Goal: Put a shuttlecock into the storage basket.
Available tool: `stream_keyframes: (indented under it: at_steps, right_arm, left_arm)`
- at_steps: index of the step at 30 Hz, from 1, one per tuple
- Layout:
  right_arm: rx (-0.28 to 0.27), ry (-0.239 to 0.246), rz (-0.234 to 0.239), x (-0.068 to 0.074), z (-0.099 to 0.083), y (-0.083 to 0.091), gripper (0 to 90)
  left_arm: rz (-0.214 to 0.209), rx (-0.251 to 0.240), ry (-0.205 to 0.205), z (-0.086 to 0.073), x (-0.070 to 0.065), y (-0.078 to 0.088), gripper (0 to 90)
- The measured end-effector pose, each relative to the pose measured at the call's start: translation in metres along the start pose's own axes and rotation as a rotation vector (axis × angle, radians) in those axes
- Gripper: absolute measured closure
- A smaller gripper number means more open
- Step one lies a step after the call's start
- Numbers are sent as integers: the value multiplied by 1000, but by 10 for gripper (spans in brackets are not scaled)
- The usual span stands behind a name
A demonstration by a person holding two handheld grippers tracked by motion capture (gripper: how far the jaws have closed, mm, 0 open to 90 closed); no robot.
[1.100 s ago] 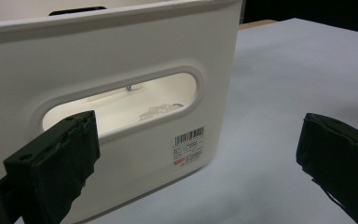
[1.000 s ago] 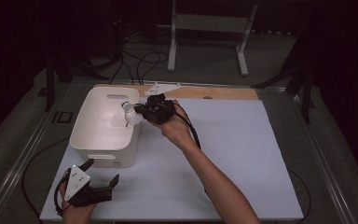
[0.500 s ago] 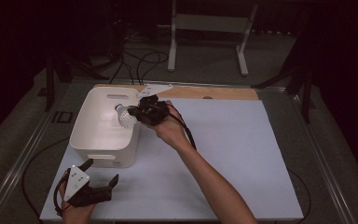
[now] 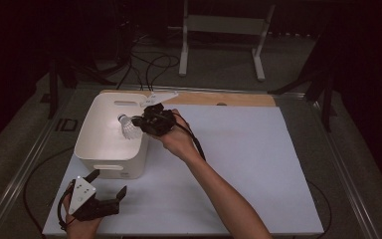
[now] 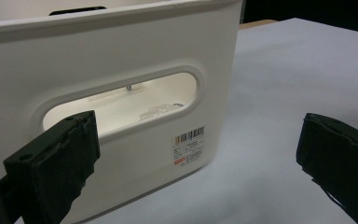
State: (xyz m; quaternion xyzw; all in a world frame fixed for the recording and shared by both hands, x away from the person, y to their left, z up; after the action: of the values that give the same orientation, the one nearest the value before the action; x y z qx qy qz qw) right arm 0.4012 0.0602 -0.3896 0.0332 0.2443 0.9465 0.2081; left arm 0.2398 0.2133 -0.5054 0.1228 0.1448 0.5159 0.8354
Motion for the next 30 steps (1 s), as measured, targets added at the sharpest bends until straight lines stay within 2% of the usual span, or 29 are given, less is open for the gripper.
stream_keyframes:
  at_steps: [10,11,12,14,16,18,20,22,30]
  right_arm:
    - [4,3,13,5,1,-4,885]
    - [-3,3,25,6,2,-5,827]
    - [-20,-12,59,7,4,-5,573]
    - [-13,-31,51,6,4,-5,375]
    - [-12,-39,22,4,4,-4,264]
    - [-13,-42,16,2,3,-3,257]
    - [-11,-38,7,0,3,-1,174]
    - [-6,-31,-5,0,2,1,134]
    - [-2,-21,-6,-2,-1,7,111]
  left_arm:
    - [0,2,0,0,0,0,0]
    - [0,2,0,0,0,0,0]
    - [0,0,2,0,0,0,0]
    - [1,0,2,0,0,0,0]
    - [0,2,0,0,0,0,0]
    - [0,2,-1,0,0,0,0]
    - [0,1,1,0,0,0,0]
    - [0,2,0,0,0,0,0]
    - [0,2,-1,0,0,0,0]
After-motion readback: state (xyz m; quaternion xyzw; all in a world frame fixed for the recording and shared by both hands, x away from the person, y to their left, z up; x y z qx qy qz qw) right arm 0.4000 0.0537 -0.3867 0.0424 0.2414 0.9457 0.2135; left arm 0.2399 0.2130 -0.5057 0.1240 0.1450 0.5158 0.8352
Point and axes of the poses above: each handheld gripper's, and its own axes: y roughly backward along the jaws, z roughly out of its top, x roughly to its left, the point moved 5 cm from there along -y, roughly forward along the jaws, and after that the axes turned 9 degrees about y, right-handed, at the moved point
